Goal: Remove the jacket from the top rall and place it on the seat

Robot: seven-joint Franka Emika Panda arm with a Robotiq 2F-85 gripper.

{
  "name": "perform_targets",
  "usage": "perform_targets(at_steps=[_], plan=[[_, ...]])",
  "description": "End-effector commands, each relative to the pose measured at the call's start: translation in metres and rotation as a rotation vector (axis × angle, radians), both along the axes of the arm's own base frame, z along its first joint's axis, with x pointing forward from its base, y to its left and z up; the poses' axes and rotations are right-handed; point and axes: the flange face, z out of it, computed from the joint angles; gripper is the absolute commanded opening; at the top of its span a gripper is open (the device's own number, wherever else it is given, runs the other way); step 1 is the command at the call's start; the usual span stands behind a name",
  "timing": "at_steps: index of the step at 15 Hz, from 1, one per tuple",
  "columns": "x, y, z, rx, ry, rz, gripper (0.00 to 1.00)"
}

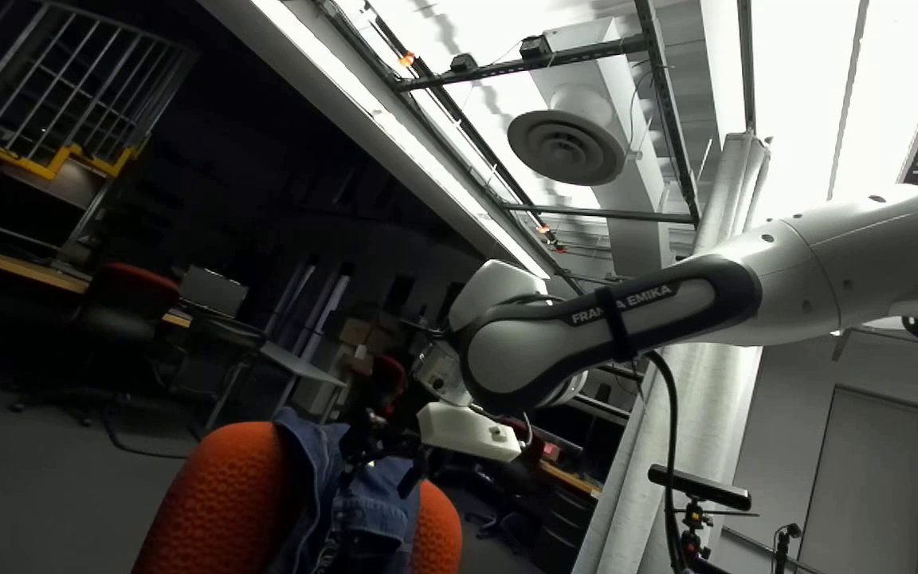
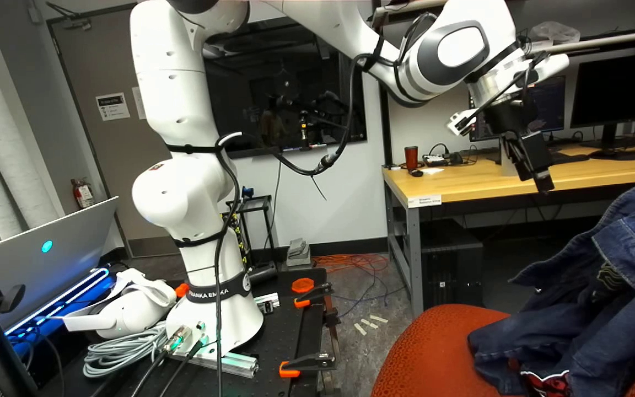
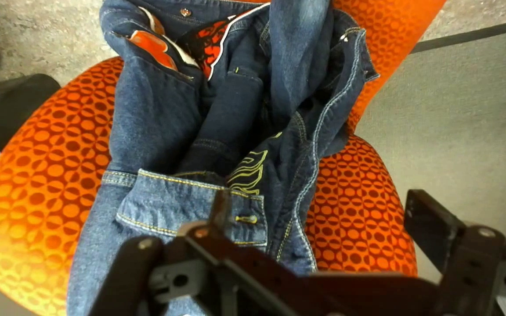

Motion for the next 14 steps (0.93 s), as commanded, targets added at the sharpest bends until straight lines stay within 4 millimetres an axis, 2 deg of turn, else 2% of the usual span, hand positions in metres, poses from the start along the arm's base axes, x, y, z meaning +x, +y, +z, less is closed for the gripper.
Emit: perform_targets(at_steps=[1, 14], plan=[[0.022, -0.009, -0.011, -0.035, -0.043, -0.035, 1.0], [0.086, -0.03, -0.047, -0.057, -0.146, -0.216, 1.0]])
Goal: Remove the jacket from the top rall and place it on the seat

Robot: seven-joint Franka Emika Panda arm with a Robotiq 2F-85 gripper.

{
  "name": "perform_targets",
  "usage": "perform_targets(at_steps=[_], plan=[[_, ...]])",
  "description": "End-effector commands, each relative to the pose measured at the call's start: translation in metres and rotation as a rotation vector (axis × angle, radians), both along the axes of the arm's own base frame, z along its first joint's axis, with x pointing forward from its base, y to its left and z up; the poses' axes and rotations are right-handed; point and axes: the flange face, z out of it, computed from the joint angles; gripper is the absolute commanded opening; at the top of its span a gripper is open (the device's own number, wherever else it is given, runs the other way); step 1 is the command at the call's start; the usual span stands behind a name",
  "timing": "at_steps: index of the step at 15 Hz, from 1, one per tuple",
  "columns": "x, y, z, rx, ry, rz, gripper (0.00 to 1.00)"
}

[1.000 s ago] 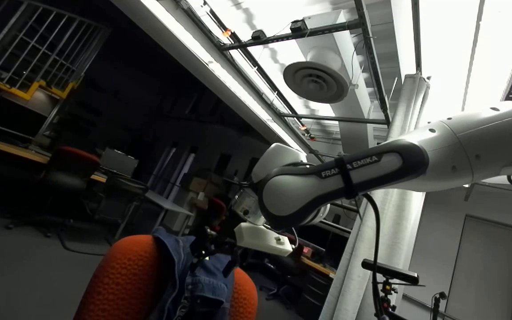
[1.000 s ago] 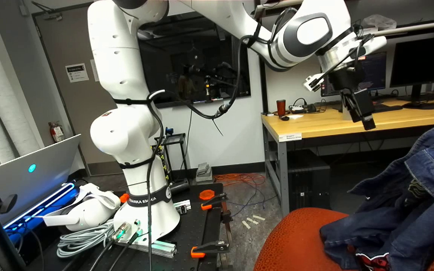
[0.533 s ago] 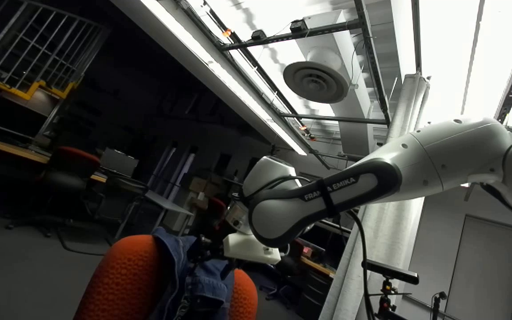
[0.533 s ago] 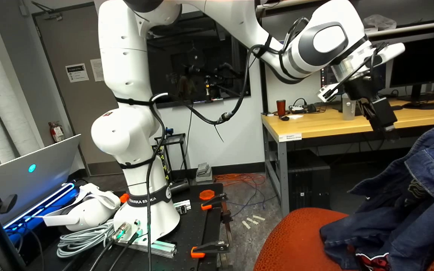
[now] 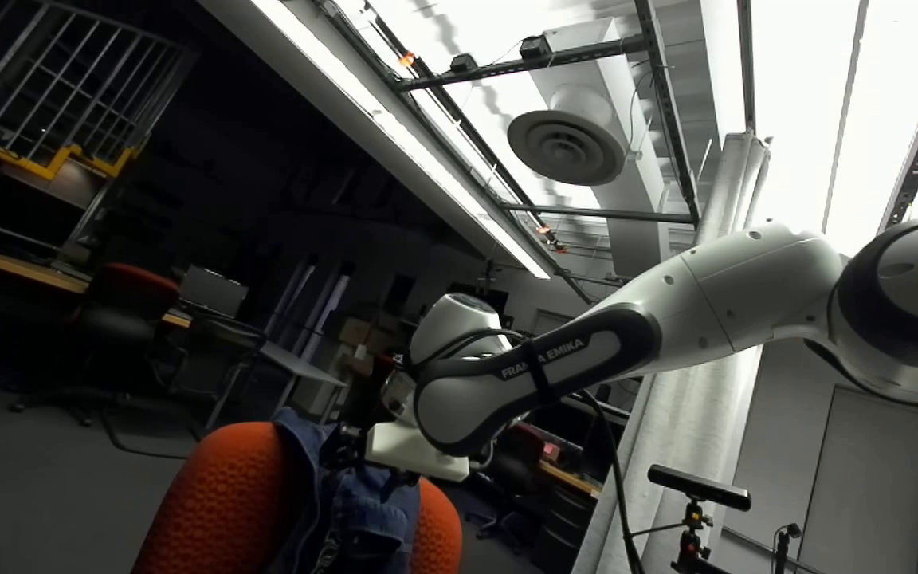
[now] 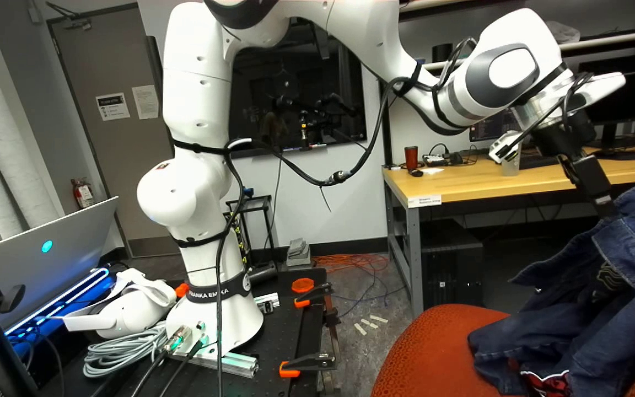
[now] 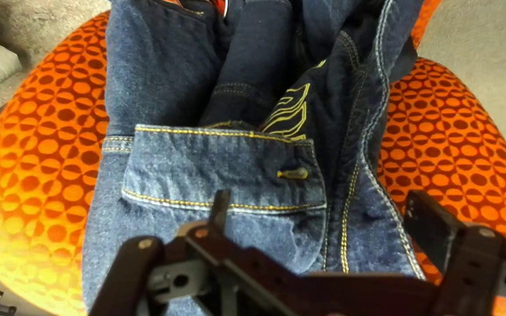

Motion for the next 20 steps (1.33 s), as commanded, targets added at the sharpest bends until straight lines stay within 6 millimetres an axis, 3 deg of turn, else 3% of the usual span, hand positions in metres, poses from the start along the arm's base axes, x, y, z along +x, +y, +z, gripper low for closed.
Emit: perform_targets(at_steps=[1, 11, 20], plan=[[0.026, 0.0, -0.004, -0.023, -0.054, -0.032, 1.0], [0.05, 0.029, -0.005, -0.026, -0.101, 0.015, 1.0], [0.061, 0.017, -0.012, -0.07, -0.108, 0.001, 1.0]])
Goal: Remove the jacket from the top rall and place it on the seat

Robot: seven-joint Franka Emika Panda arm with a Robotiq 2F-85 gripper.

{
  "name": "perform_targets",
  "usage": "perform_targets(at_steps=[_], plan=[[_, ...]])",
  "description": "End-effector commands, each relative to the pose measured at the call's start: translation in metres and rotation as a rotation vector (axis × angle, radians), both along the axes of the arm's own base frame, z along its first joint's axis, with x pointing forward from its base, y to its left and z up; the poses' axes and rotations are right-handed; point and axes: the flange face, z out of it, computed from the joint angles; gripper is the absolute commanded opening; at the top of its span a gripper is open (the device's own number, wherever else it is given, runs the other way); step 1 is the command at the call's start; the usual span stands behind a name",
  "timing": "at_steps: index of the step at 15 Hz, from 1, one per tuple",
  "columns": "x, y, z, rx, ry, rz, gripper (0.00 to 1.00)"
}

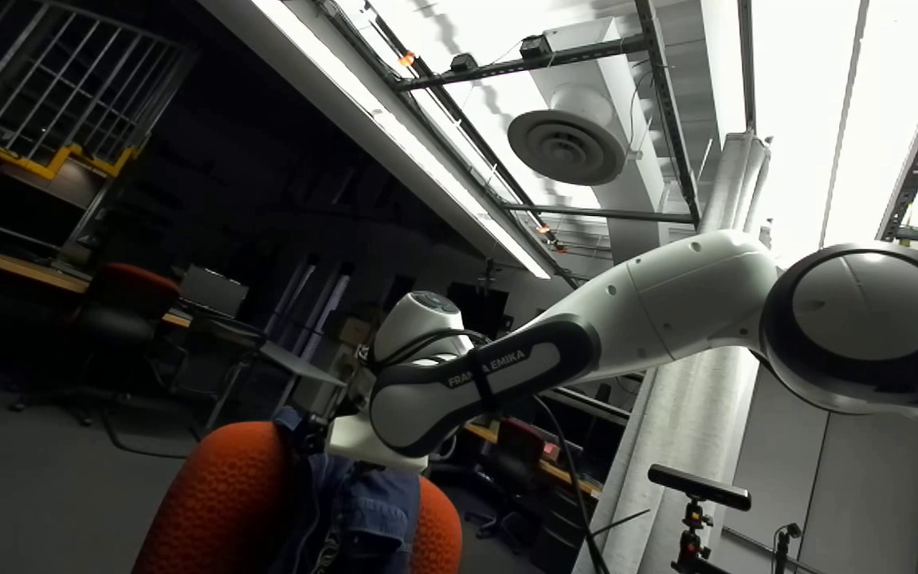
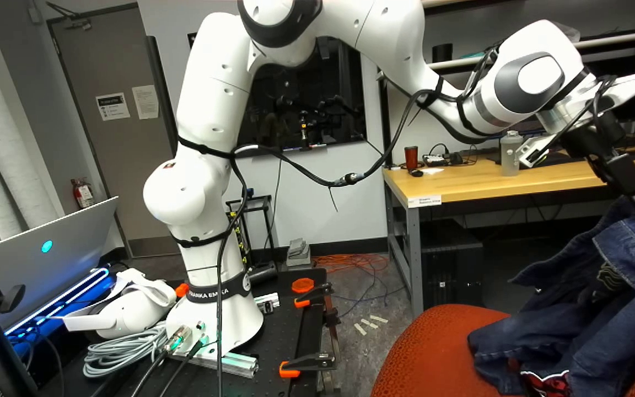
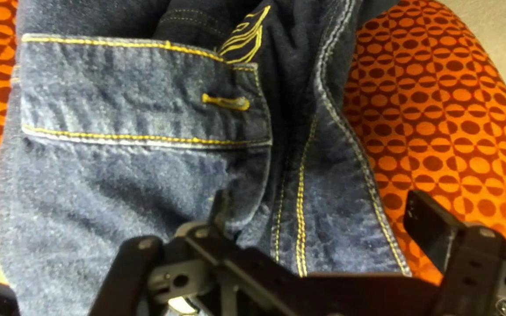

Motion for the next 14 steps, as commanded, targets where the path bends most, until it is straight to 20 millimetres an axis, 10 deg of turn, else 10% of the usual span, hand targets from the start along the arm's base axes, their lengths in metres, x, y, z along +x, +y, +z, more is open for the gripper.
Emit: perform_targets(at_steps=[1, 2, 14], plan=[[0.01, 0.0, -0.004, -0.024, -0.034, -0.004, 0.98], [0.01, -0.001, -0.005, -0.025, -0.031, -0.005, 0.74], [0.01, -0.028, 0.018, 0.004, -0.036, -0.075, 0.0]])
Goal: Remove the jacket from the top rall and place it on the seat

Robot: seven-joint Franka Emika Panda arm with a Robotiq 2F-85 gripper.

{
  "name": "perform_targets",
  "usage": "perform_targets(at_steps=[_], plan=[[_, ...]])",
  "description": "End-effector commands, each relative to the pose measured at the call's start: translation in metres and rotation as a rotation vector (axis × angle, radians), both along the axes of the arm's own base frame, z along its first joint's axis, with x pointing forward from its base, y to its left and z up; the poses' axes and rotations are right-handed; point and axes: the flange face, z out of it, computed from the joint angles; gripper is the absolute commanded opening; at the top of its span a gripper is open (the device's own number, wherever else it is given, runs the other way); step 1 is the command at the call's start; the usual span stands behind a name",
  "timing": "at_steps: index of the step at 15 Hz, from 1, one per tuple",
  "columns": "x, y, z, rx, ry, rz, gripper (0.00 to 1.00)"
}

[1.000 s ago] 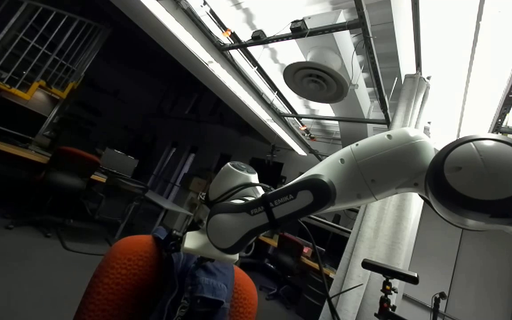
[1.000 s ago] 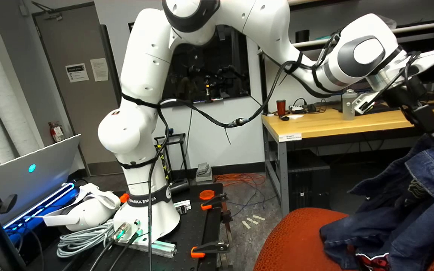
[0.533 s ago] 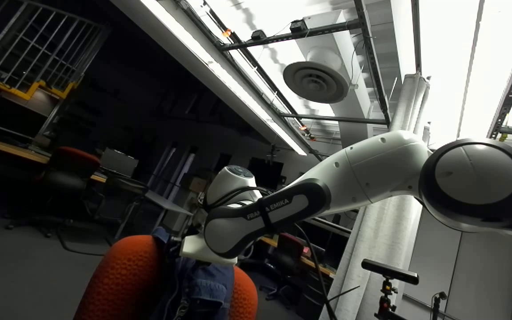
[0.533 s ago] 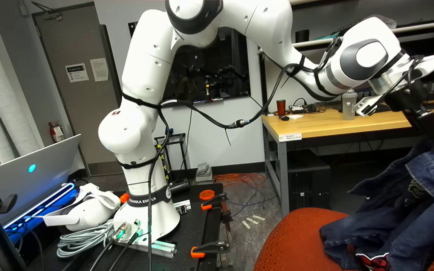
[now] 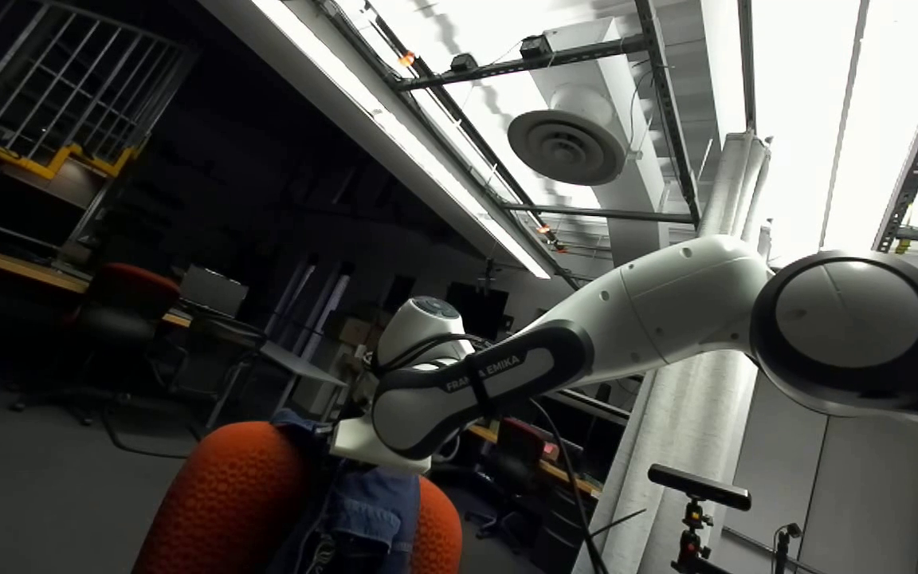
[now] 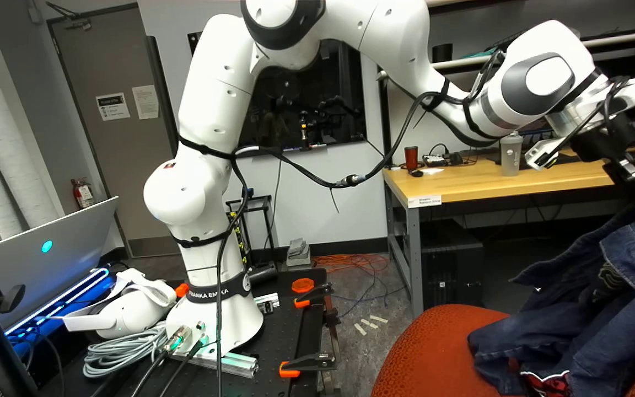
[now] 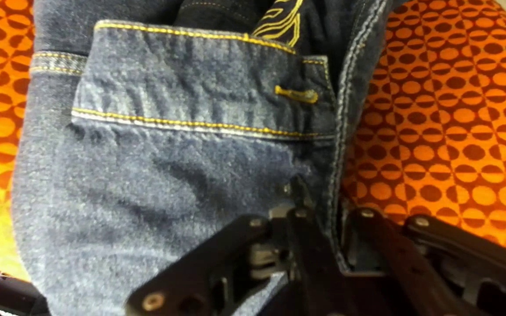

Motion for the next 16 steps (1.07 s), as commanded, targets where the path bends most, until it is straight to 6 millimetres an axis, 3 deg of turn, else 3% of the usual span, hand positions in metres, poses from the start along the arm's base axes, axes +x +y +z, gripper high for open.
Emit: perform_targets(at_steps=[1, 5, 7, 16], plan=[[0.003, -0.015, 0.027, 0.026, -0.035, -0.051, 0.0], [-0.005, -0.02, 0.061, 0.065, -0.071, -0.065, 0.02], [-0.009, -0.021, 0.087, 0.078, -0.11, -0.064, 0.02], [-0.038, -0.008, 0.229, 0.086, -0.324, -0.025, 0.02]])
